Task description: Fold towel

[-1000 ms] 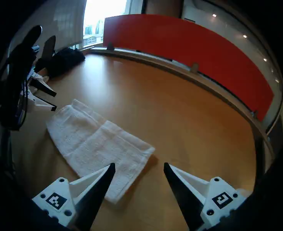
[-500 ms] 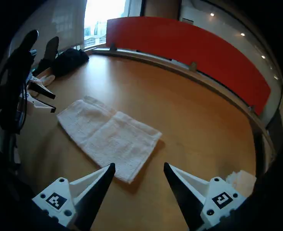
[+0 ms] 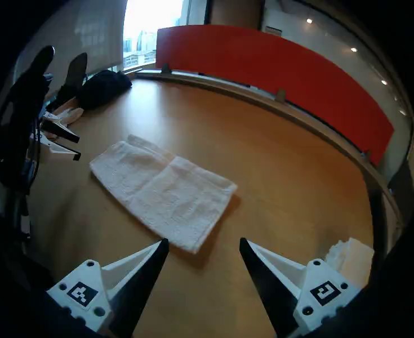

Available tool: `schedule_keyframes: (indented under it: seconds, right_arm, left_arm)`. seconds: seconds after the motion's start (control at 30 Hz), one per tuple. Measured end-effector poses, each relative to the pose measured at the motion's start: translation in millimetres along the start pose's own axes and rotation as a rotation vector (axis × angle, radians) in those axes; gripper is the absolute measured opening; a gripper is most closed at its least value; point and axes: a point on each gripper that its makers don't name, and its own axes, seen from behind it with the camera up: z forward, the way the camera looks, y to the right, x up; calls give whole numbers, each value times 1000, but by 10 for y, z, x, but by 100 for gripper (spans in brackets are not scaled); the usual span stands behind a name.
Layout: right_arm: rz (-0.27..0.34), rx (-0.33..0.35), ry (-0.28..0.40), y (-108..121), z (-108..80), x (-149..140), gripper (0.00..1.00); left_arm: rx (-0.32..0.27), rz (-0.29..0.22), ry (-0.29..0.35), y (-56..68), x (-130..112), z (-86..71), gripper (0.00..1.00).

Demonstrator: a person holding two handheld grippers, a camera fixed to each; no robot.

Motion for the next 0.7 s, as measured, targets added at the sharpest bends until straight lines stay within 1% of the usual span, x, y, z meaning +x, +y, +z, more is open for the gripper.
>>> schedule_keyframes:
  seconds: [0.1, 0.27, 0.57, 0.7]
  right_arm:
    - [-6, 13, 0, -30, 14, -1, 98]
    - [-25, 42, -6, -91, 54, -7, 98]
    - [-75, 82, -15, -166, 135, -3, 98]
    - [-92, 102, -23, -183, 162, -11, 98]
  left_arm:
    - [10, -8, 2, -32, -41, -31, 95]
    - [32, -26, 15, -105, -111, -131, 95]
    - [89, -77, 73, -291, -183, -357, 95]
    - [104, -95, 101, -330, -200, -438, 95]
